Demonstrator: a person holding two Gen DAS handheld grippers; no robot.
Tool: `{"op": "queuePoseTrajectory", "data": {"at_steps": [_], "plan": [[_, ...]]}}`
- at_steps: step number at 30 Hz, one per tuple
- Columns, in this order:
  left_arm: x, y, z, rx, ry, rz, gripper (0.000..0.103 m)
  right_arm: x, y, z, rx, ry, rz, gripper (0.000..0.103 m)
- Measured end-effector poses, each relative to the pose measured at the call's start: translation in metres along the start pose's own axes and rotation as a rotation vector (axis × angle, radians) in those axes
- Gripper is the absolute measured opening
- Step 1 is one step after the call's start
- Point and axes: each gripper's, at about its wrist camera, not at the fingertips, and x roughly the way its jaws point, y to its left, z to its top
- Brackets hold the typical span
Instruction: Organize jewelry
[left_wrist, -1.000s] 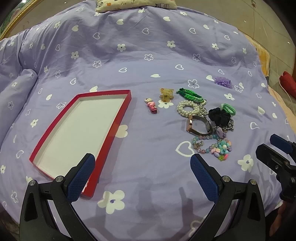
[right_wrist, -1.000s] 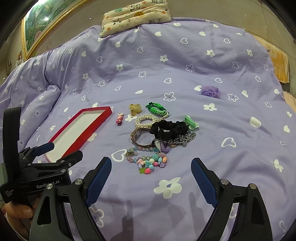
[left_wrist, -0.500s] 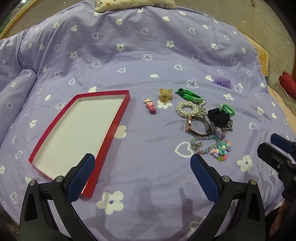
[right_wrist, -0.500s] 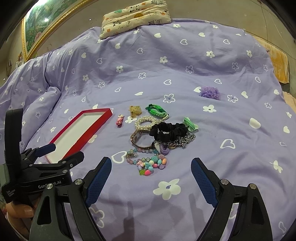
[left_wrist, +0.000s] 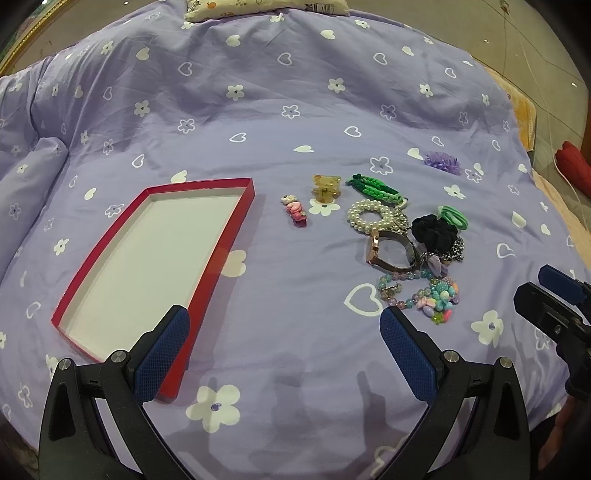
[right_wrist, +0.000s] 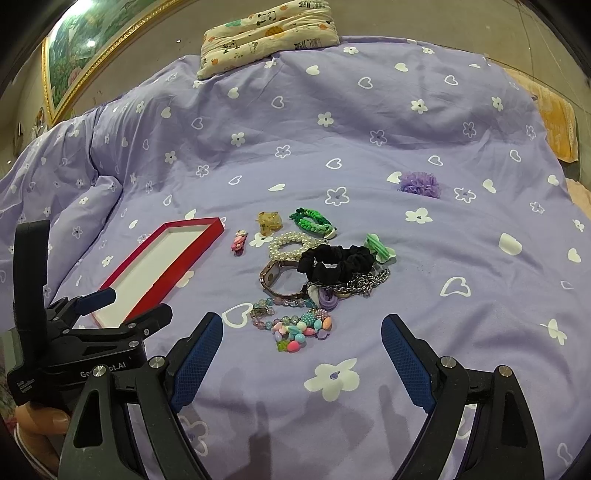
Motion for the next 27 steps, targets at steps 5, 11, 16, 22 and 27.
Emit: {"op": "queuePoseTrajectory", "data": {"at_steps": [5,11,16,22,27], "plan": [[0.004,-0.001,0.002,-0.002,0.008,-0.008,0.103,0.001,-0.002,0.001,0.008,0.003,0.002,0.089],[0.013,-0.002,0.007,-0.008,0.029,-0.039,0.103,0.006,-0.009,0.003,0.025,0.009,0.012,0.089],[0.021,-0.003,0.018,-0.024,0.047,-0.101,0.103,0.014,-0.017,0.009,0.045,0.017,0.025,0.089],[0.035,-0.010,0.036,-0.009,0.064,-0.158,0.099,0.024,-0.033,0.024,0.075,0.015,0.020,0.077],[0.050,-0.019,0.048,0.014,0.081,-0.186,0.090,0.041,-0.047,0.035,0.109,0.042,0.014,0.066]]}}
